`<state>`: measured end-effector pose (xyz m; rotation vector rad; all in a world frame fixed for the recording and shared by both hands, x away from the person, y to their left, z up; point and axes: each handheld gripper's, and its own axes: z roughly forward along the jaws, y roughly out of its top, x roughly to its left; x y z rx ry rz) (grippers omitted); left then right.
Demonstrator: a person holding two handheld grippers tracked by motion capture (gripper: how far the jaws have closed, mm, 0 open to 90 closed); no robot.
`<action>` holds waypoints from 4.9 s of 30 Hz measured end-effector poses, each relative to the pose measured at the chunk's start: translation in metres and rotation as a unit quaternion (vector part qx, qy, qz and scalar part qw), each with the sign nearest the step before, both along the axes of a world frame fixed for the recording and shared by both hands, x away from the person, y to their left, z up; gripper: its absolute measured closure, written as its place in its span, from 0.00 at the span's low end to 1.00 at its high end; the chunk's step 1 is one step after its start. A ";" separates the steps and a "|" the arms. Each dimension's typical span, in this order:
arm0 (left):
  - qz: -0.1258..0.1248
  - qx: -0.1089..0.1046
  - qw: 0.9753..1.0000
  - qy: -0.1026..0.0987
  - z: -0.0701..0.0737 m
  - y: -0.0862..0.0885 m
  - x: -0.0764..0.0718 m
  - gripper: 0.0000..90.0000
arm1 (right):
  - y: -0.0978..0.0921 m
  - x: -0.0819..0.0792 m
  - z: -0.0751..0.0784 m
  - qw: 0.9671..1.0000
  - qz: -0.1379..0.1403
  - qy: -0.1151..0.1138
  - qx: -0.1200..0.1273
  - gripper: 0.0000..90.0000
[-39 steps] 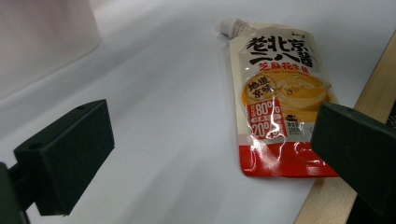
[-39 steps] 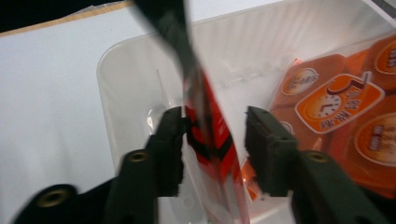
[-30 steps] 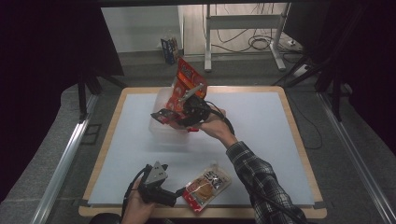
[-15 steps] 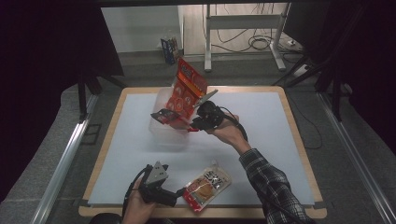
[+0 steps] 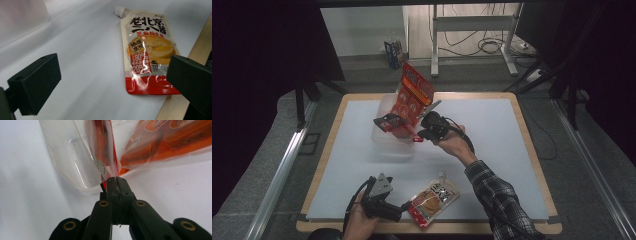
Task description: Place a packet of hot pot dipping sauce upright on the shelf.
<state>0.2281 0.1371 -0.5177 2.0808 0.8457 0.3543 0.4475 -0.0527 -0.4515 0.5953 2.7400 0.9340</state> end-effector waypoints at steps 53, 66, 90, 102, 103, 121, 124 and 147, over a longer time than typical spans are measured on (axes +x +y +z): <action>-0.019 -0.002 1.000 0.024 -0.004 -0.006 0.001 0.00 | -0.009 -0.027 -0.013 0.999 0.004 -0.015 0.048 0.20; -0.024 0.015 1.000 -0.001 -0.006 -0.005 0.000 0.00 | -0.023 -0.053 -0.011 0.997 0.011 -0.016 0.081 0.10; -0.026 0.032 0.999 -0.015 -0.005 -0.005 0.000 0.00 | -0.065 -0.082 -0.025 0.996 -0.014 0.008 0.091 0.00; -0.017 0.028 0.999 0.001 0.000 -0.003 -0.001 0.00 | -0.088 -0.098 -0.029 0.995 -0.029 0.015 0.093 0.00; -0.016 0.031 0.999 0.001 0.000 -0.004 -0.001 0.00 | -0.089 -0.100 -0.030 0.995 -0.031 0.017 0.093 0.00; -0.048 0.030 0.998 0.002 0.002 -0.008 -0.006 0.31 | -0.110 -0.130 -0.034 0.995 -0.050 0.004 0.087 0.00; -0.062 0.020 0.998 0.004 0.002 -0.008 -0.006 0.49 | -0.118 -0.137 -0.035 0.995 -0.059 0.002 0.084 0.00; -0.125 0.026 0.991 0.028 -0.014 -0.054 -0.002 1.00 | -0.143 -0.153 -0.051 0.994 -0.080 0.033 0.067 0.00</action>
